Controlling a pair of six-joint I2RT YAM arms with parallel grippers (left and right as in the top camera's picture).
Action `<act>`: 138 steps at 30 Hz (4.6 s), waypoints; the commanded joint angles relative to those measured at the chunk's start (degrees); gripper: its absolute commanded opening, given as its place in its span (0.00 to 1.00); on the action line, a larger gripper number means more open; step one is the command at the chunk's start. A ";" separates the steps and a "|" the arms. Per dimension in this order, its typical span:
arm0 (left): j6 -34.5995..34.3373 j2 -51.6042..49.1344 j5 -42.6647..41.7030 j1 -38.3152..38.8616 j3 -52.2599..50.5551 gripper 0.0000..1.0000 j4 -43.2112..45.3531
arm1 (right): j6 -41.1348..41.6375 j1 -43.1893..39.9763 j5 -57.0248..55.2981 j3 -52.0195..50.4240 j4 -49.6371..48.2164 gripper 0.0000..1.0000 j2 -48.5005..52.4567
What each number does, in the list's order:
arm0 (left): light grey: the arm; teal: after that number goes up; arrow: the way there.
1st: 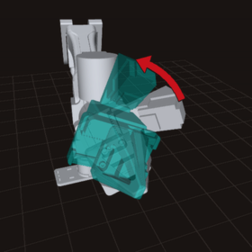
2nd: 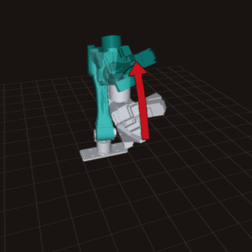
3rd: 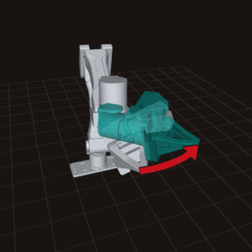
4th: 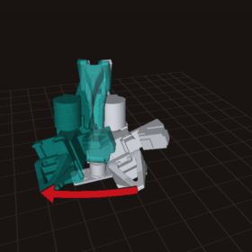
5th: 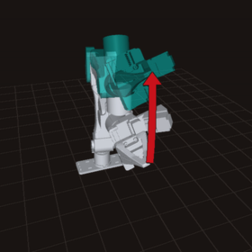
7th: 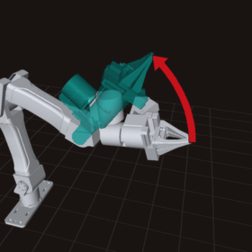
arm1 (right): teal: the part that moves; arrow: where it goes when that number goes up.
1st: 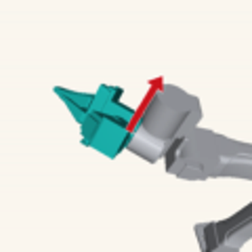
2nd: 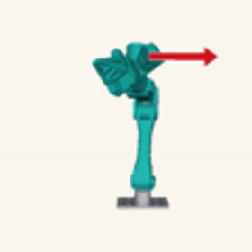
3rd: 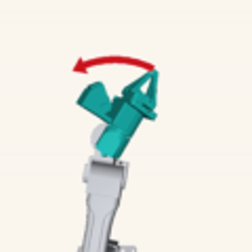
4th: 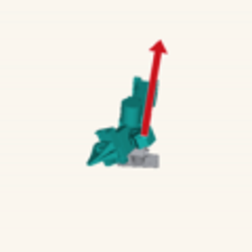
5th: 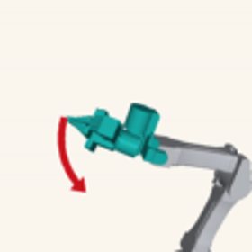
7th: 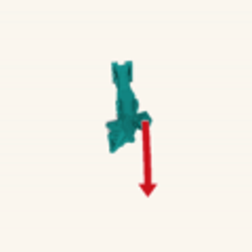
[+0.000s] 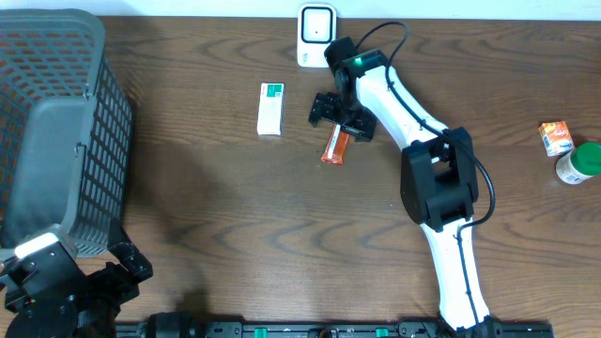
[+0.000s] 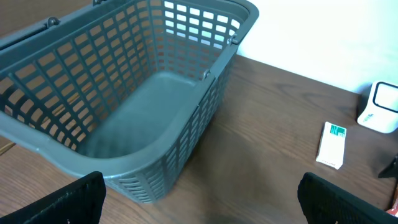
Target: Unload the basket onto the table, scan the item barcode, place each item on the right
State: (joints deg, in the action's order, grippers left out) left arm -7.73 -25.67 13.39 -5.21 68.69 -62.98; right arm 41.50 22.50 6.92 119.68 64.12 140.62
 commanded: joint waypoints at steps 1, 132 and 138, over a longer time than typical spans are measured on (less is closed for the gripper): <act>-0.46 -0.13 -0.33 -0.20 -0.22 1.00 0.00 | -0.13 -1.57 -5.35 -1.55 -1.27 0.99 2.10; -0.46 -0.13 -0.33 -0.20 -0.24 1.00 0.00 | -29.59 2.12 -3.30 -3.28 -16.44 0.29 -25.40; -0.46 -0.13 -0.35 -0.20 -0.24 1.00 0.00 | -29.29 2.73 -3.85 -6.34 -4.31 0.32 -25.18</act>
State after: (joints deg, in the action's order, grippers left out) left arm -7.73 -25.67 13.39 -5.21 68.69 -62.98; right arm 12.38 24.75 3.86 115.09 57.47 116.01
